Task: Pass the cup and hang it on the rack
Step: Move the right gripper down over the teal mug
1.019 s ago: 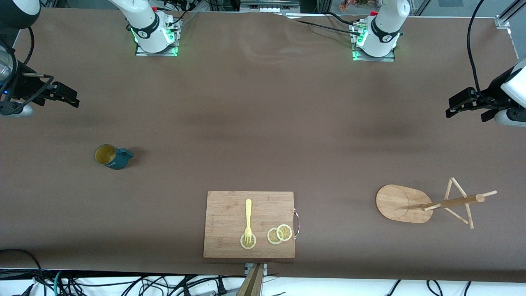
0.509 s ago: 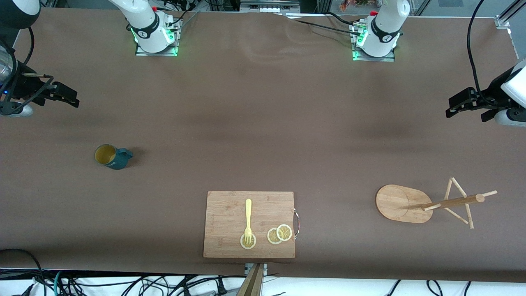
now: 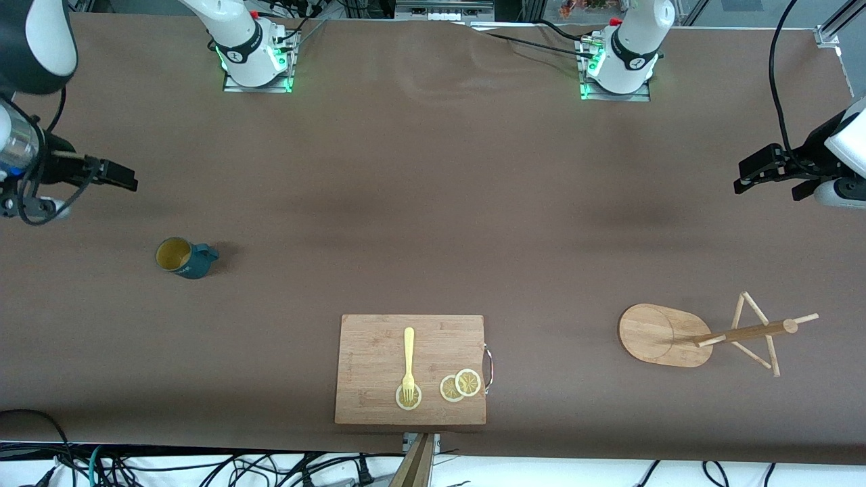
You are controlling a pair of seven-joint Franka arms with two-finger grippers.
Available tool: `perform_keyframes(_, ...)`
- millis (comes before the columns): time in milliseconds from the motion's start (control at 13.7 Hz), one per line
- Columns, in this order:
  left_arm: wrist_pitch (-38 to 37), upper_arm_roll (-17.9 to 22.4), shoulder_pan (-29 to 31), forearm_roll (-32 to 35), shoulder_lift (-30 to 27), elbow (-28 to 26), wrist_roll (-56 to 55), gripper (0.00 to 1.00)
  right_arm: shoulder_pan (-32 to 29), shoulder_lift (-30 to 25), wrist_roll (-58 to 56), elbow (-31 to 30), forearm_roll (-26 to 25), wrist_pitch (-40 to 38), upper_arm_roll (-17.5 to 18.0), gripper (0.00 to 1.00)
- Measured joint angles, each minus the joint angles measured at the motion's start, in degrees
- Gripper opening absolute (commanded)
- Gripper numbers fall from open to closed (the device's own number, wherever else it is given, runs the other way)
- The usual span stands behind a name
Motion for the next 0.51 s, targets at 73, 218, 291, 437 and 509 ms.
perform_keyframes(73,0.0,0.0,0.0,0.0,0.0,0.0,0.0,1.00,-0.5,1.2,-1.5,0.4,0.0,1.4,-0.2,1.00)
perform_keyframes(218,0.0,0.0,0.0,0.0,0.0,0.0,0.0,1.00,-2.1,3.4,-3.0,0.9,0.0,3.7,-0.3,1.00)
perform_keyframes(291,0.0,0.0,0.0,0.0,0.0,0.0,0.0,1.00,-2.9,4.5,-3.5,1.0,-0.2,5.6,-0.3,1.00)
perform_keyframes(437,0.0,0.0,0.0,0.0,0.0,0.0,0.0,1.00,-4.1,7.8,-4.8,1.0,-0.7,9.3,-0.4,0.99)
perform_keyframes(509,0.0,0.0,0.0,0.0,0.0,0.0,0.0,1.00,-4.4,10.0,-5.3,0.9,-0.7,10.5,-0.4,0.99)
